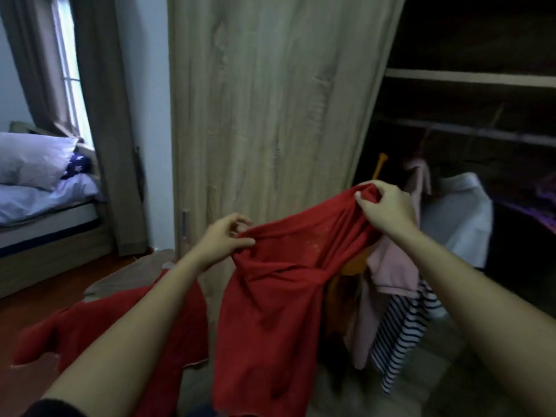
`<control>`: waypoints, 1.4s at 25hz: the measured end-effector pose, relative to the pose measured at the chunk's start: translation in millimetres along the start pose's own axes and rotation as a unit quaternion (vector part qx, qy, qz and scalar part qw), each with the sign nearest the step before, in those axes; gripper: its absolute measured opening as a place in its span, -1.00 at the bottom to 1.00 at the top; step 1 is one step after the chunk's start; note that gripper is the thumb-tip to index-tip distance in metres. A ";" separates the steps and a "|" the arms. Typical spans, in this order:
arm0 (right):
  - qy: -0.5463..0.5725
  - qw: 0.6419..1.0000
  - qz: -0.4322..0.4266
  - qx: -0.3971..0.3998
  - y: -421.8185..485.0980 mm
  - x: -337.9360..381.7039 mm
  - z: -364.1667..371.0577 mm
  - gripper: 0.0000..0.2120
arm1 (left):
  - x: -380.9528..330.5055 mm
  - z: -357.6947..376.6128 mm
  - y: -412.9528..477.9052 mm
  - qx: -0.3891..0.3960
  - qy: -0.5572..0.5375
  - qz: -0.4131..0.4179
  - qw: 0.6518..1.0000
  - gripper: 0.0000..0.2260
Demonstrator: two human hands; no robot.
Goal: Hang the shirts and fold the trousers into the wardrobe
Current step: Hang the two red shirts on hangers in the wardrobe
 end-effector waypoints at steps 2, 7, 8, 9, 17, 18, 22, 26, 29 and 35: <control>-0.109 0.993 -0.051 -0.006 -11.8 -31.1 -30.2 -0.76 | -39.2 -0.4 -1.4 -0.031 -0.083 0.031 0.996 -0.70; -0.184 0.963 -0.169 0.103 -49.5 -79.4 -76.2 -0.68 | -98.6 37.6 -13.1 -0.024 -0.024 0.060 0.998 -0.66; -0.149 0.963 -0.185 0.128 -57.2 -84.9 -90.0 -0.63 | -111.5 44.8 -14.9 -0.046 -0.006 0.079 0.996 -0.67; -0.107 0.962 -0.198 0.152 -64.2 -89.4 -104.7 -0.61 | -125.1 51.3 -17.2 -0.081 0.023 0.100 0.991 -0.69; -0.144 0.979 -0.074 0.126 -87.3 -162.2 -193.6 -0.69 | -178.8 150.4 -39.7 -0.094 0.263 0.188 0.942 -0.69; -0.138 0.983 -0.051 0.109 -92.7 -169.3 -202.8 -0.75 | -182.5 165.4 -40.1 -0.071 0.279 0.185 0.940 -0.68; -0.126 0.988 0.027 0.090 -109.8 -198.8 -236.3 -0.61 | -193.8 214.3 -44.3 -0.006 0.280 0.181 0.943 -0.68; -0.052 0.990 0.092 0.095 -113.7 -225.1 -261.3 -0.54 | -212.6 259.3 -47.0 -0.026 0.218 0.191 0.957 -0.76; -0.043 0.992 0.103 0.065 -99.3 -232.4 -268.3 -0.57 | -225.2 285.4 -39.2 -0.006 0.172 0.178 0.969 -0.77; -0.159 0.981 0.039 0.103 -64.5 -237.3 -249.1 -0.62 | -247.6 359.6 4.1 0.017 0.047 0.180 0.982 -0.58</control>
Point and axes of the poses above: each hand's wrist, its own y-axis towards the middle knuckle, its own z-axis out of the palm, x = y × z, the point moved 2 cm from there along y, towards the middle knuckle, and after that the axes turned 2 degrees about -z, right-handed, at the moved point
